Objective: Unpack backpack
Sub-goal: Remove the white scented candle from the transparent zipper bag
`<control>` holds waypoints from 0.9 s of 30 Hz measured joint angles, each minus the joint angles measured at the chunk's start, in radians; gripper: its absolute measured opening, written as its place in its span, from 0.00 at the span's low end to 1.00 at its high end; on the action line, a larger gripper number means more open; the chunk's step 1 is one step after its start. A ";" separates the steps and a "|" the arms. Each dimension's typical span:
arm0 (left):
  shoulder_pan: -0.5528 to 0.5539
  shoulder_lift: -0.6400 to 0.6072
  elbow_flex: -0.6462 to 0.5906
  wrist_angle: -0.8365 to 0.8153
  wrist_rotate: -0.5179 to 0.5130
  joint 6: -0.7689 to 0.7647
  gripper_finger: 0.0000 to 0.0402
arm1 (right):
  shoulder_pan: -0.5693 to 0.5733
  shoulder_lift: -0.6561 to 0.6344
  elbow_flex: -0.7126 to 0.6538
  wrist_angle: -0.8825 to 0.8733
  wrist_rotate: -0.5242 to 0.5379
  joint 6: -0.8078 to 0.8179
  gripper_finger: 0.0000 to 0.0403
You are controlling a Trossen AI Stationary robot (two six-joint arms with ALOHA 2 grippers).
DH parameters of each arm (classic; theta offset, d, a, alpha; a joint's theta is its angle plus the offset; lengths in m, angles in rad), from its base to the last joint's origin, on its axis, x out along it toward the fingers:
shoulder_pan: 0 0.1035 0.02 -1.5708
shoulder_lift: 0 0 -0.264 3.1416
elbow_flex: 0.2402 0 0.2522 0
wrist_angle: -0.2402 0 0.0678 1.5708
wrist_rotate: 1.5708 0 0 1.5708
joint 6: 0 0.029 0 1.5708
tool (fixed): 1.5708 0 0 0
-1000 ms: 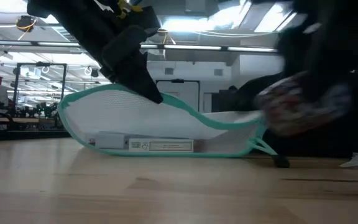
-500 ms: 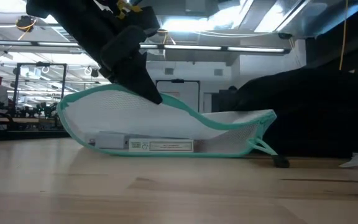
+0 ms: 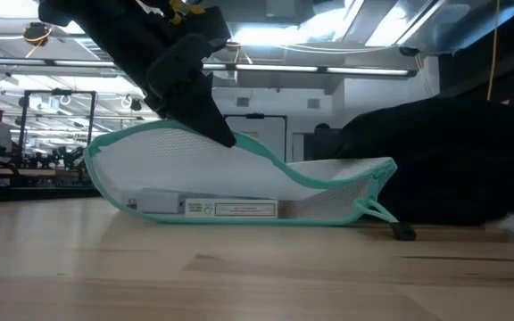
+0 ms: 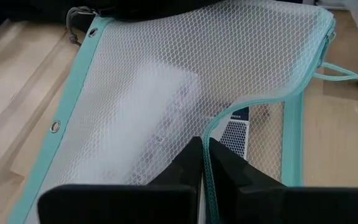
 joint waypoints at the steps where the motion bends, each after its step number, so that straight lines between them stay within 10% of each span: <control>1: 0.000 0.000 0.000 0.000 0.000 0.000 0.00 | 0.000 -0.007 -0.029 0.030 0.018 0.002 0.72; 27: 0.002 0.000 0.000 0.000 -0.003 0.005 0.00 | 0.090 -0.066 -0.200 0.076 0.225 0.189 0.72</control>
